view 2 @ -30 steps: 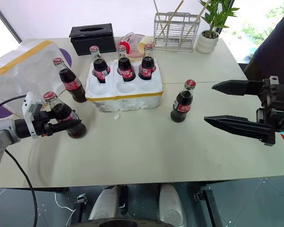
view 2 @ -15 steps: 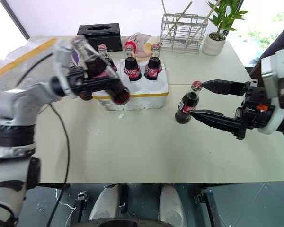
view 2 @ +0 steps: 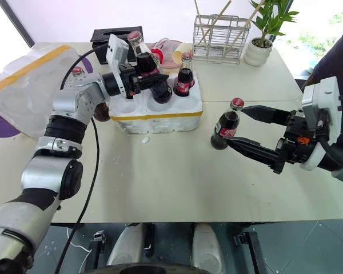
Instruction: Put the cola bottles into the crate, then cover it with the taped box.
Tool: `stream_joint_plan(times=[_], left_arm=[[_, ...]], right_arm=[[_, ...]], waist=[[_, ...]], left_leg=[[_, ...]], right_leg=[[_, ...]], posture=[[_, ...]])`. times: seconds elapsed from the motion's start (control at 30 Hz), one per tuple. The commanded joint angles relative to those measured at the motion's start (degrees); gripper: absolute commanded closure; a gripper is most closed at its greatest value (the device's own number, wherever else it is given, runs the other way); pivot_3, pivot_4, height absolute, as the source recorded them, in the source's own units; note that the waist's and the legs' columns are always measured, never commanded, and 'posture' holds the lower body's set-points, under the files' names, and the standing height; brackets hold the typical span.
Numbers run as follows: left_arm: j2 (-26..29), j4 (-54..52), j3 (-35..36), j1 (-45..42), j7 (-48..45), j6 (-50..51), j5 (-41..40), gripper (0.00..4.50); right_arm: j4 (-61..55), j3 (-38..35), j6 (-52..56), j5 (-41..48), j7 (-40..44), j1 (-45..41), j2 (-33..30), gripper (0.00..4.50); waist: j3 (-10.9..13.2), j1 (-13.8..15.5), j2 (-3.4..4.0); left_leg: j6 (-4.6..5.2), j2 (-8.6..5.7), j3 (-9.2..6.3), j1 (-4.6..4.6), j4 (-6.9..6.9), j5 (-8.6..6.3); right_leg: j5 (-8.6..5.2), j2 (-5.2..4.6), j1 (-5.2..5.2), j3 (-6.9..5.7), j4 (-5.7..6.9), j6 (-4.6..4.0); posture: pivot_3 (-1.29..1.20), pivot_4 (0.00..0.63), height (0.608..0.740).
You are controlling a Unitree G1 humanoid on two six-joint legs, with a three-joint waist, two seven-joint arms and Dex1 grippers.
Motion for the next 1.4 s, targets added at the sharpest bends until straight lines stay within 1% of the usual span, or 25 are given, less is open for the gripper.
stream_joint_plan(times=[0.03, 0.1, 0.27, 0.37, 0.43, 0.5, 0.53, 0.57, 0.63, 0.73, 0.83, 0.93, 1.07, 1.1, 1.17, 1.2, 1.23, 1.27, 1.3, 1.4], left_arm=[[1.98, -4.25, 0.03, -1.34, -4.26, 0.03, 0.31, 1.68], [2.10, -4.66, -0.92, -0.52, -4.94, -0.92, 1.94, 1.68], [0.70, 0.34, -4.92, -0.23, -2.75, -7.22, 9.22, 1.68], [-1.16, 4.17, -6.37, -0.42, -0.71, -10.42, 12.29, 1.68], [-2.95, 6.74, -6.81, -0.37, 1.41, -10.74, 13.65, 1.68], [-3.61, 7.91, -6.46, -0.18, 2.83, -10.87, 14.51, 0.66], [-3.42, 7.63, -6.14, 0.12, 3.24, -10.94, 14.74, 0.38], [-3.08, 7.04, -5.92, 0.46, 3.51, -11.08, 14.90, 0.01], [-1.36, 3.49, -5.14, 1.85, 2.93, -10.60, 14.44, 0.01], [1.85, -6.05, -1.51, 5.16, 0.37, -5.52, 9.66, 0.01], [6.64, -22.69, 4.70, 12.25, -2.08, 4.90, 0.18, 0.01], [11.06, -36.58, 11.09, 19.62, -0.89, 15.11, -8.34, 0.01], [16.08, -47.92, 19.57, 29.47, 2.92, 23.19, -15.28, 0.01], [16.96, -49.13, 21.60, 31.99, 5.02, 23.68, -15.07, 0.01], [18.00, -49.72, 23.18, 35.04, 9.01, 23.62, -13.48, 0.01], [18.08, -48.60, 23.51, 35.92, 12.14, 22.48, -11.21, 0.01], [17.95, -46.26, 23.22, 36.31, 16.83, 18.88, -6.71, 0.01], [17.71, -44.10, 23.45, 36.29, 20.99, 17.07, -3.87, 0.01], [17.51, -43.10, 23.65, 36.47, 22.76, 15.59, -2.69, 0.01], [16.92, -43.49, 22.11, 37.46, 22.23, 13.33, -2.70, 0.01]], right_arm=[[-0.35, -0.66, -2.40, -0.52, -0.84, -0.23, 0.25, 0.00], [0.10, 0.21, -3.01, -0.90, -1.27, -0.60, 0.19, 0.00], [0.88, 2.78, -4.13, -2.12, -2.35, -2.26, -0.32, 0.00], [1.24, 4.29, -4.66, -3.01, -2.54, -3.09, -0.38, 0.00], [1.67, 5.74, -5.23, -3.80, -2.67, -3.87, -0.25, 0.00], [2.09, 7.09, -5.56, -4.14, -2.83, -5.00, -0.20, 0.00], [2.31, 7.74, -5.61, -4.20, -2.71, -5.60, -0.18, 0.00], [2.47, 8.21, -5.54, -4.17, -2.56, -6.07, -0.22, 0.00], [2.97, 9.39, -5.45, -4.18, -1.67, -6.89, -0.42, 0.00], [3.77, 11.15, -5.70, -4.69, -0.93, -8.18, -0.20, 0.00], [4.08, 12.53, -6.07, -4.76, -0.48, -9.10, 0.37, 0.00], [4.29, 13.41, -6.40, -5.10, -0.16, -9.40, 0.96, 0.00], [5.05, 14.74, -6.82, -5.85, 0.55, -10.20, 1.30, 0.00], [5.43, 15.04, -6.89, -6.06, 0.78, -10.56, 1.25, 0.00], [6.03, 15.29, -7.04, -6.33, 1.22, -10.98, 1.10, 0.00], [6.39, 15.45, -7.09, -6.38, 1.43, -11.36, 1.05, 0.00], [6.76, 15.71, -7.12, -6.42, 1.58, -11.92, 1.08, 0.00], [7.02, 15.91, -7.14, -6.53, 1.69, -12.38, 1.13, 0.00], [7.17, 16.08, -7.13, -6.70, 1.77, -12.72, 1.21, 0.00], [7.12, 16.17, -7.00, -6.85, 1.84, -13.04, 1.37, 0.00]], waist=[[0.00, -0.06, 0.00], [0.00, -0.03, 0.00], [0.00, 0.07, 0.00], [0.00, 0.04, 0.00], [-0.01, -0.01, 0.01], [-0.06, 0.13, 0.09], [-0.06, 0.20, 0.08], [-0.06, 0.17, 0.08], [-0.06, -0.01, 0.08], [-0.06, -0.49, 0.08], [-0.04, -1.35, 0.08], [-0.04, -1.46, 0.07], [-0.05, -1.33, 0.08], [-0.05, -1.34, 0.08], [-0.04, -1.17, 0.07], [-0.04, -1.12, 0.07], [-0.04, -0.94, 0.07], [-0.04, -0.82, 0.06], [-0.04, -0.80, 0.06], [-0.03, -0.63, 0.05]], left_leg=[[0.00, 0.00, 0.00, 0.00, 0.00, 0.00], [0.00, 0.00, 0.00, 0.01, 0.00, 0.00], [0.00, 0.00, 0.00, -0.01, 0.04, 0.00], [0.00, -0.01, 0.00, 0.00, 0.07, 0.00], [0.00, 0.00, 0.00, 0.00, 0.08, 0.00], [0.00, 0.00, 0.00, 0.07, 0.09, 0.00], [0.00, 0.00, -0.01, 0.09, 0.13, 0.00], [0.00, 0.00, -0.03, 0.08, 0.17, 0.00], [0.00, 0.00, -0.03, 0.07, 0.30, 0.00], [0.03, 0.03, -0.01, 0.06, 0.31, -0.02], [0.04, 0.08, -0.02, 0.06, 0.19, -0.02], [0.03, 0.10, -0.06, 0.09, 0.09, -0.02], [0.03, 0.07, -0.07, 0.16, 0.12, -0.02], [0.03, 0.07, -0.07, 0.17, 0.13, -0.02], [0.02, 0.06, -0.06, 0.18, 0.18, -0.01], [0.01, 0.05, -0.07, 0.17, 0.22, -0.01], [0.01, 0.05, -0.08, 0.17, 0.28, -0.01], [0.01, 0.05, -0.07, 0.16, 0.37, -0.01], [0.01, 0.05, -0.07, 0.16, 0.44, -0.02], [0.00, 0.06, -0.04, 0.13, 0.45, -0.02]], right_leg=[[-0.01, 0.00, 0.00, 0.00, 0.00, -0.01], [-0.01, 0.00, 0.00, 0.00, 0.00, -0.01], [-0.02, -0.01, 0.01, 0.00, 0.00, -0.03], [-0.04, -0.02, 0.02, 0.00, 0.01, -0.07], [-0.04, -0.02, 0.02, 0.00, 0.02, -0.07], [-0.04, -0.02, 0.08, 0.00, 0.05, -0.07], [-0.06, -0.02, 0.11, 0.00, 0.08, -0.10], [-0.09, -0.02, 0.12, 0.00, 0.09, -0.17], [-0.09, -0.03, 0.15, 0.00, 0.10, -0.17], [-0.09, -0.03, 0.14, 0.01, 0.13, -0.17], [-0.05, 0.00, 0.03, 0.01, 0.23, -0.10], [0.02, 0.02, -0.02, 0.01, 0.36, 0.04], [-0.03, -0.02, -0.01, 0.01, 0.53, 0.08], [-0.06, -0.02, -0.01, 0.01, 0.52, 0.03], [-0.14, -0.03, 0.03, 0.01, 0.52, -0.11], [-0.14, -0.03, 0.03, 0.00, 0.52, -0.12], [-0.15, -0.03, 0.06, 0.00, 0.52, -0.13], [-0.16, -0.04, 0.09, 0.00, 0.51, -0.16], [-0.16, -0.04, 0.11, 0.00, 0.50, -0.16], [-0.16, -0.05, 0.11, 0.00, 0.47, -0.17]], posture=[[0.00, 0.150, 0.740], [0.00, 0.150, 0.740], [0.00, 0.150, 0.740], [0.00, 0.150, 0.740], [0.00, 0.150, 0.740], [0.00, 0.150, 0.740], [0.00, 0.150, 0.740], [0.00, 0.150, 0.740], [0.00, 0.150, 0.740], [0.00, 0.150, 0.740], [0.00, 0.150, 0.740], [0.00, 0.150, 0.740], [0.00, 0.150, 0.740], [0.00, 0.150, 0.740], [0.00, 0.150, 0.740], [0.00, 0.150, 0.740], [0.00, 0.150, 0.740], [0.00, 0.150, 0.740], [0.00, 0.150, 0.740], [0.00, 0.150, 0.740]])
